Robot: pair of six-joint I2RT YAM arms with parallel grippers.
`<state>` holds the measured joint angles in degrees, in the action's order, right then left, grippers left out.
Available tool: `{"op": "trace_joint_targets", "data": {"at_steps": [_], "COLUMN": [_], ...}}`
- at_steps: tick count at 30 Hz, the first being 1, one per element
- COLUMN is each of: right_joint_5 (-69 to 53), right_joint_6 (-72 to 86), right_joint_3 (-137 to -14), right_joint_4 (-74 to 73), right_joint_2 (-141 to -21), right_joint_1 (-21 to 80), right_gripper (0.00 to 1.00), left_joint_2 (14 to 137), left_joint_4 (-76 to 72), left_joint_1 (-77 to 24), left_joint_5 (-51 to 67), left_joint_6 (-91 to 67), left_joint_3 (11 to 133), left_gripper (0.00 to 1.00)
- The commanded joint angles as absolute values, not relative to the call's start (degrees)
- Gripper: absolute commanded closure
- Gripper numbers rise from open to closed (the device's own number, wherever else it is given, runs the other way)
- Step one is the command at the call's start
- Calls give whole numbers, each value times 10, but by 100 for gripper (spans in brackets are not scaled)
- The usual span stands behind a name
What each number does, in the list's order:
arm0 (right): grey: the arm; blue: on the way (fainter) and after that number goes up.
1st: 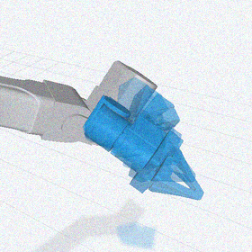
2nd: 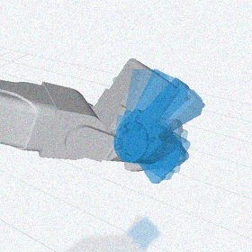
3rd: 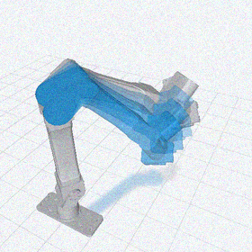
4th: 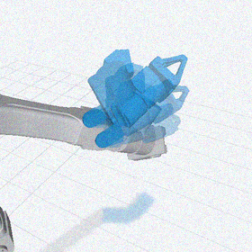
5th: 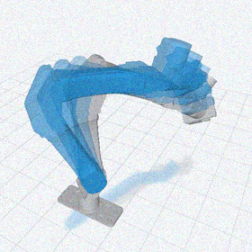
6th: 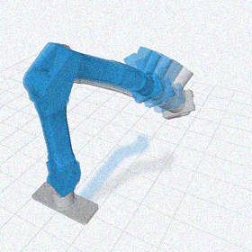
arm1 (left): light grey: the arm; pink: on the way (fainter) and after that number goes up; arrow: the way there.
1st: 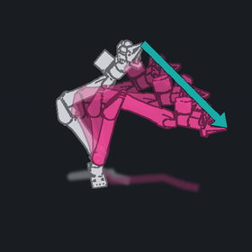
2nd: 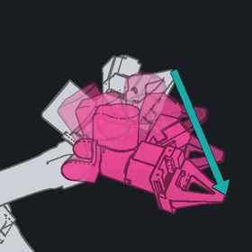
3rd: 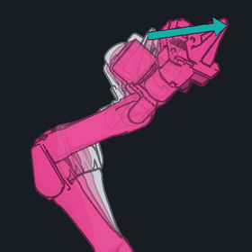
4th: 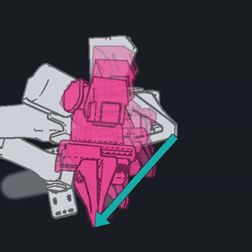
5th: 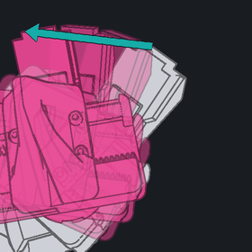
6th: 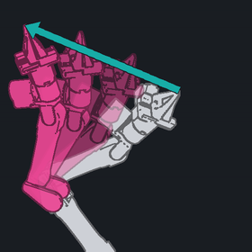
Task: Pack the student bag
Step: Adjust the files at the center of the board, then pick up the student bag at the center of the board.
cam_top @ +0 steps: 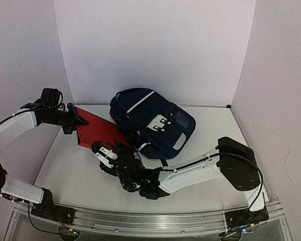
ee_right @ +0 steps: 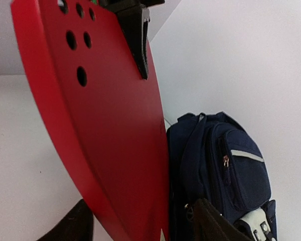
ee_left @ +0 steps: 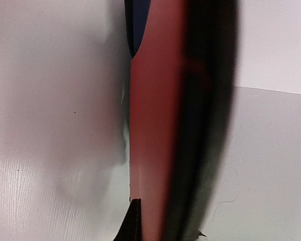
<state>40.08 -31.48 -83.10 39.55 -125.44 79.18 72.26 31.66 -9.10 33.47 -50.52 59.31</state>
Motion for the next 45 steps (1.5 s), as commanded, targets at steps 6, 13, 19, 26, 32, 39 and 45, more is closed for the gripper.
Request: {"op": "trace_joint_targets", "data": {"at_steps": [6, 13, 19, 26, 32, 39, 45], "right_joint_5": [450, 325, 269, 290, 385, 342, 303], "right_joint_6": [-169, -37, -28, -88, -148, -152, -92], "right_joint_3": [-795, -905, -1078, -1246, -1340, -1266, -1037], "right_joint_4": [307, 56, -100, -152, -154, -114, -43], "right_joint_2": [-1067, -1093, -1223, -1368, -1458, -1420, -1262], "right_joint_1": [794, 691, 628, 608, 595, 589, 589], "right_gripper": [2, 2, 2, 2, 5, 88, 100], "left_joint_2": [595, 595, 600, 580, 561, 553, 549], "left_joint_4": [381, 421, 405, 386, 391, 398, 405], "left_joint_1": [-66, -60, -55, -54, -54, -54, -54], "left_joint_5": [158, 124, 138, 163, 176, 172, 163], "left_joint_6": [-442, -404, -407, -429, -433, -430, -422], "left_joint_3": [647, 669, 645, 594, 578, 581, 590], "left_gripper": [100, 100, 100, 100, 100, 100, 100]}}
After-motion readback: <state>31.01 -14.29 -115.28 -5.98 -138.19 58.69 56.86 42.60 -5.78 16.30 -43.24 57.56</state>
